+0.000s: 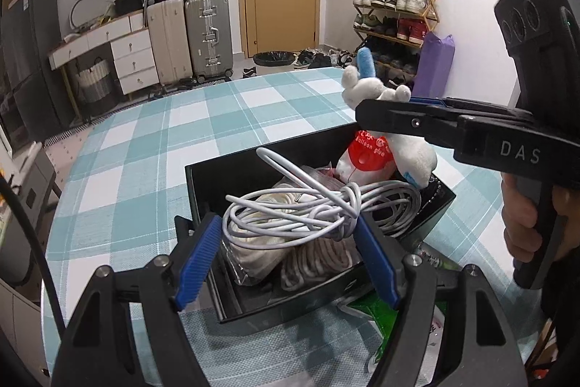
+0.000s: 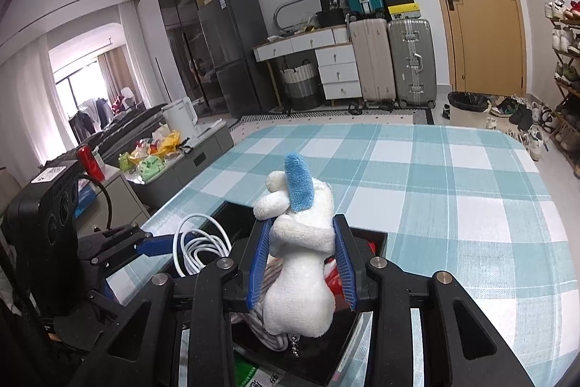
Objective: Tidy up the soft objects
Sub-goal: 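Lower and open both tools to drop the cable coil and bunny into the box, then move both tools toward the two green medicine packets beside the box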
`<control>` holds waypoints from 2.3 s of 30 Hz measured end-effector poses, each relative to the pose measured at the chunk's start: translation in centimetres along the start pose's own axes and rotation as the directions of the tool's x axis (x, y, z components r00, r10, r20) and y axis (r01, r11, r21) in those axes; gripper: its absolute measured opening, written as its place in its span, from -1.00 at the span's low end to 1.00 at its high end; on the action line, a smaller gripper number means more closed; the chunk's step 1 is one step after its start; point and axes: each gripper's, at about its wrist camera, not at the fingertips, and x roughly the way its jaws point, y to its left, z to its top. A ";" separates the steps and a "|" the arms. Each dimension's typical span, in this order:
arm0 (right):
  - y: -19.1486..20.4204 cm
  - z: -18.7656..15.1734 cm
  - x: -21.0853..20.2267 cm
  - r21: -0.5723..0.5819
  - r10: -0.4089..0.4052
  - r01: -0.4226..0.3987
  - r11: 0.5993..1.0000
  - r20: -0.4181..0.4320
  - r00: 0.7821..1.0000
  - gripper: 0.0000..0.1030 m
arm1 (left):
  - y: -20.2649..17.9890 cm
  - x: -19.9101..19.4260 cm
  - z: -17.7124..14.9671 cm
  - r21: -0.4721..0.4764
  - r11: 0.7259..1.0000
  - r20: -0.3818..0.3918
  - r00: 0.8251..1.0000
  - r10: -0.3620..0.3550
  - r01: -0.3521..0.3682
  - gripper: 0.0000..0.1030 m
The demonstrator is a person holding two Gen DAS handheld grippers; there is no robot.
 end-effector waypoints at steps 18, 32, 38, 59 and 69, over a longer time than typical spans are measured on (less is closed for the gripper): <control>0.3 -0.9 0.8 -0.067 -0.022 0.018 0.998 -0.056 0.998 0.07 | 0.5 -0.4 0.4 -0.020 0.999 -0.019 0.999 -0.033 0.033 0.58; -0.7 -2.4 -4.1 -0.062 -0.148 0.146 0.987 -0.021 0.989 0.99 | 2.1 -2.3 -0.7 -0.111 0.994 0.005 1.000 0.000 0.001 0.94; -1.0 -4.1 -5.3 -0.057 -0.186 0.183 0.981 -0.059 0.981 0.99 | 1.9 -3.8 -1.9 -0.125 0.992 0.027 1.000 0.008 -0.005 0.95; 0.1 -10.4 -3.4 -0.129 -0.237 0.208 0.969 -0.278 0.931 0.99 | -1.2 -3.1 -5.1 -0.091 0.996 -0.034 0.999 -0.021 0.018 0.96; 1.6 -11.3 -1.3 -0.133 -0.214 0.179 0.975 -0.341 0.915 0.99 | -0.4 -2.7 -5.5 -0.105 0.994 -0.056 0.998 -0.016 0.011 0.96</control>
